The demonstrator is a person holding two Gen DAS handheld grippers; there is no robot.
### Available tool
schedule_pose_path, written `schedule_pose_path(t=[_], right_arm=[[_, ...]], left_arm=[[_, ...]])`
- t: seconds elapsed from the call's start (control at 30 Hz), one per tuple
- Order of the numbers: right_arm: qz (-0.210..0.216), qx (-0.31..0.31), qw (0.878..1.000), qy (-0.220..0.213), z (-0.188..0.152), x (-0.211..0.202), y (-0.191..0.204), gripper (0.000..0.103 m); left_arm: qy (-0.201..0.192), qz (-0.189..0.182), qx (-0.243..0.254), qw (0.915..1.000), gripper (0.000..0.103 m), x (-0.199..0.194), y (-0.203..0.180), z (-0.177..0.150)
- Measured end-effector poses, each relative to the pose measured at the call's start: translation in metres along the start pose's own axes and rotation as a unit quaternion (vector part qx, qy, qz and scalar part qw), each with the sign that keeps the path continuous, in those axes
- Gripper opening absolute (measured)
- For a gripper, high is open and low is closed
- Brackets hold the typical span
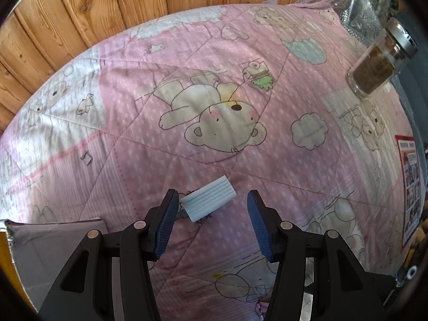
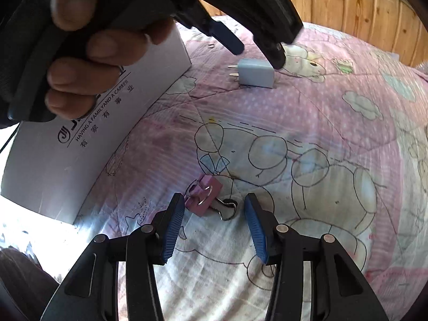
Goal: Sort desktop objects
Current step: 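Grasp the white charger with the left tool while the right tool grasps the pink binder clip, then carry the white charger and pink binder clip over the cardboard box with both tools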
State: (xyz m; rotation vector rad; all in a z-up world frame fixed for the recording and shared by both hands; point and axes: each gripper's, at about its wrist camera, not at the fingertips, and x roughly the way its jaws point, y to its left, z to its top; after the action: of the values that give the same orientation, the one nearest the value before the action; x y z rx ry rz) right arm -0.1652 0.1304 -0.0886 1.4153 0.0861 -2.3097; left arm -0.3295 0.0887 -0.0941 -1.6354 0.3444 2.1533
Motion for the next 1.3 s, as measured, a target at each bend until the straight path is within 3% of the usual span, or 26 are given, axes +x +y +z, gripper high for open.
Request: schedule_pose_path(t=[0.1,0.13,0.17,0.47,0.77,1.3], right_arm=[[-0.005,-0.008,1.000,-0.003,-0.001,0.000,0.000,0.041],[-0.002,-0.004,1.000,-0.004,-0.001,-0.001,-0.001,0.041],[0.001,0.001,1.000,-0.005,-0.002,-0.002,-0.003,0.041],[0.068,0.102,0.992,-0.008,-0.011,-0.016,-0.027,0.040],[0.064,0.118,0.991,-0.018,-0.011,-0.033,-0.022,0.040],[0.048,0.106,0.993,-0.033,-0.022,-0.068,-0.003,0.040]], left_arm=[[0.007,0.002,-0.015,0.9999,0.050,0.008,0.005,-0.005],[0.011,-0.001,-0.028,0.9996,0.030,0.009,0.009,-0.006],[0.014,-0.012,-0.040,0.9990,0.026,0.010,0.013,-0.007],[-0.009,-0.039,-0.059,0.9975,0.024,-0.012,0.009,-0.014],[-0.022,-0.064,-0.074,0.9950,0.024,-0.040,-0.001,-0.036],[-0.038,-0.072,-0.103,0.9914,0.024,-0.099,-0.014,-0.114]])
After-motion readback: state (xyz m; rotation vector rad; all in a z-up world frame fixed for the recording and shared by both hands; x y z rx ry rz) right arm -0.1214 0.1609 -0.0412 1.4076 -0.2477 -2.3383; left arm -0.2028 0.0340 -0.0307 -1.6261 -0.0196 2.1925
